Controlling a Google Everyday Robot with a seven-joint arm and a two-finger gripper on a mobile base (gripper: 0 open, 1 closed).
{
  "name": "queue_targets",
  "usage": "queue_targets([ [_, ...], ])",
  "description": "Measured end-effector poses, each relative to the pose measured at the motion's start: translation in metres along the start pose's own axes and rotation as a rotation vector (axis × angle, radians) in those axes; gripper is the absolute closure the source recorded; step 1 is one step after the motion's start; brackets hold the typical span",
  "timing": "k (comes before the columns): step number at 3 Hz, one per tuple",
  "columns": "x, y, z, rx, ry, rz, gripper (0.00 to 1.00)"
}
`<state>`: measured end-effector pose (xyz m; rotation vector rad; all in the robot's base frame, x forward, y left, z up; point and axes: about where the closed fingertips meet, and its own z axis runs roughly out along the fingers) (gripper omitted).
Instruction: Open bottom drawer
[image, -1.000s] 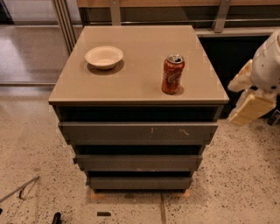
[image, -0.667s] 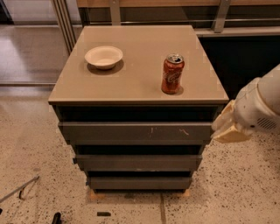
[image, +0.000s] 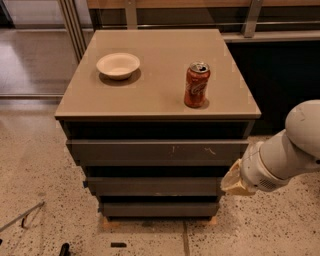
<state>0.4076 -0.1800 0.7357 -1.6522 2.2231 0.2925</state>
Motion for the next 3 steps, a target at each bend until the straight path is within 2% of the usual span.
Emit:
queue_targets([
  [1,-0.002,-0.001,-0.004,0.004,0.001,-0.003,1.00],
  [2,0.008,-0.002,0.015,0.013,0.019,0.000,1.00],
  [3,0.046,0.011,0.088,-0.026,0.051,-0.012,1.00],
])
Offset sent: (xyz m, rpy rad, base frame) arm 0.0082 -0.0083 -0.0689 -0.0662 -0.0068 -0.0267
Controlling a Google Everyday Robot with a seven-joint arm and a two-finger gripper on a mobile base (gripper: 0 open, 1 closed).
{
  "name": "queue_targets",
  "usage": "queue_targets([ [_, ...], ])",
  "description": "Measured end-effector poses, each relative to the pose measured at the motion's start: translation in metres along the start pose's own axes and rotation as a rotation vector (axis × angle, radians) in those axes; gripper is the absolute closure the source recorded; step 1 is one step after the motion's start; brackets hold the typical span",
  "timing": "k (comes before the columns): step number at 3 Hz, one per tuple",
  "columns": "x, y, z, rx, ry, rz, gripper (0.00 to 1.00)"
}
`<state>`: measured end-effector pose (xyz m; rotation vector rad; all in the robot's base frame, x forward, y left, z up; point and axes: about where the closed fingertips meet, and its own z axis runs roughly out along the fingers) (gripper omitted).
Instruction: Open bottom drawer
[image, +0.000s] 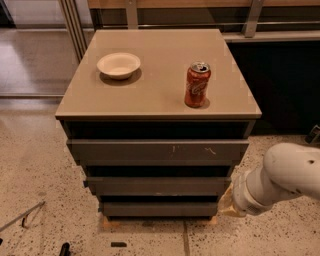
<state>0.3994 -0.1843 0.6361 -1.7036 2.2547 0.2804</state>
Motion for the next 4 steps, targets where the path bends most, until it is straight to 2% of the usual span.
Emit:
queue_targets([
  [1,0.028,-0.009,0.092,-0.021,-0.022,-0.002,1.00],
  [2,0.034,-0.014,0.142,-0.020,-0.075,0.031,1.00],
  [3,0.034,-0.014,0.143,-0.019,-0.074,0.031,1.00],
  [4,0.040,-0.011,0.168,0.003,-0.017,-0.020,1.00],
])
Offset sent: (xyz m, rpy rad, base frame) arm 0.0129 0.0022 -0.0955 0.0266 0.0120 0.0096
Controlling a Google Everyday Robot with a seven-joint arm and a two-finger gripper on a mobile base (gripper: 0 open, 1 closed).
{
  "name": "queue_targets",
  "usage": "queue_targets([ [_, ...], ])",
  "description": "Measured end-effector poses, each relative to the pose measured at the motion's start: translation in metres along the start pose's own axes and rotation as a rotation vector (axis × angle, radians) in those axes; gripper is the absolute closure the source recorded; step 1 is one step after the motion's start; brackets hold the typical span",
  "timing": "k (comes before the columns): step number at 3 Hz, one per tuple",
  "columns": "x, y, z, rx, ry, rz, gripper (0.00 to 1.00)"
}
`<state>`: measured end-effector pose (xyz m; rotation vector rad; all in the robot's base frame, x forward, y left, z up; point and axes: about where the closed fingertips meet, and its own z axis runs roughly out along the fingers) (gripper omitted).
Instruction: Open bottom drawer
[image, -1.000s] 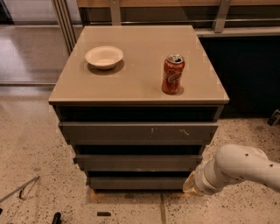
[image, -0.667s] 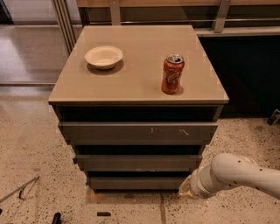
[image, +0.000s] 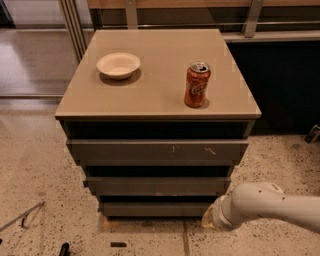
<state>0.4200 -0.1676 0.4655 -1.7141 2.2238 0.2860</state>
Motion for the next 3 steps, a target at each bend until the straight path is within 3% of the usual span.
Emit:
queue_targets([
  [1,0.015,-0.004,0.057,0.021,0.036,-0.065,1.00],
  [2,0.027,-0.032,0.140,0.038,-0.006,-0.062,0.73],
  [3,0.032,-0.047,0.189,0.022,-0.063,-0.037,0.50],
])
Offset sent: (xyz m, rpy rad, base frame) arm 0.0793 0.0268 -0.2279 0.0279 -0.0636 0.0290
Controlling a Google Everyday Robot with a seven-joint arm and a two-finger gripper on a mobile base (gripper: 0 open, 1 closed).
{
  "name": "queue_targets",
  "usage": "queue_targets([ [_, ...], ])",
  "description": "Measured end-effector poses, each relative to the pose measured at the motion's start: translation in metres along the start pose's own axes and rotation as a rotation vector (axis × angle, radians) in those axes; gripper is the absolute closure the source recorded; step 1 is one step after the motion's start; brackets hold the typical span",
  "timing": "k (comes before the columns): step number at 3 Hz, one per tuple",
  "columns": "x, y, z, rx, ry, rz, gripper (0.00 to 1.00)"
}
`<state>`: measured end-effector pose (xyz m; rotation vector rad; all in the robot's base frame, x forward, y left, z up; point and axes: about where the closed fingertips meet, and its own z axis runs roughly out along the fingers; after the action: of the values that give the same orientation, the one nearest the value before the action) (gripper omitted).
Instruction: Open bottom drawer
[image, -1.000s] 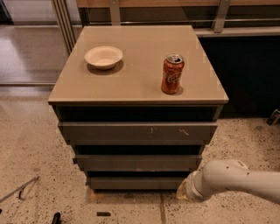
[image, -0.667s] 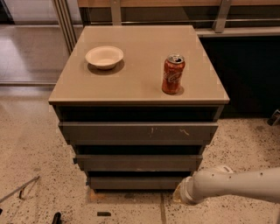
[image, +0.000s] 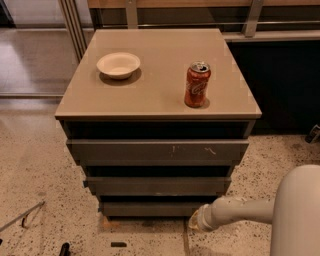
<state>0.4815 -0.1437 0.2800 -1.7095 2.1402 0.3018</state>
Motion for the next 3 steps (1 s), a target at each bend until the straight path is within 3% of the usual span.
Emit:
queue_targets([
  [1,0.002,-0.009,0.009,0.009,-0.006,0.005,0.19],
  [2,0.002,-0.009,0.009,0.009,-0.006,0.005,0.00],
  [3,0.007,-0.010,0.023,0.021,-0.033,-0.004,0.00],
])
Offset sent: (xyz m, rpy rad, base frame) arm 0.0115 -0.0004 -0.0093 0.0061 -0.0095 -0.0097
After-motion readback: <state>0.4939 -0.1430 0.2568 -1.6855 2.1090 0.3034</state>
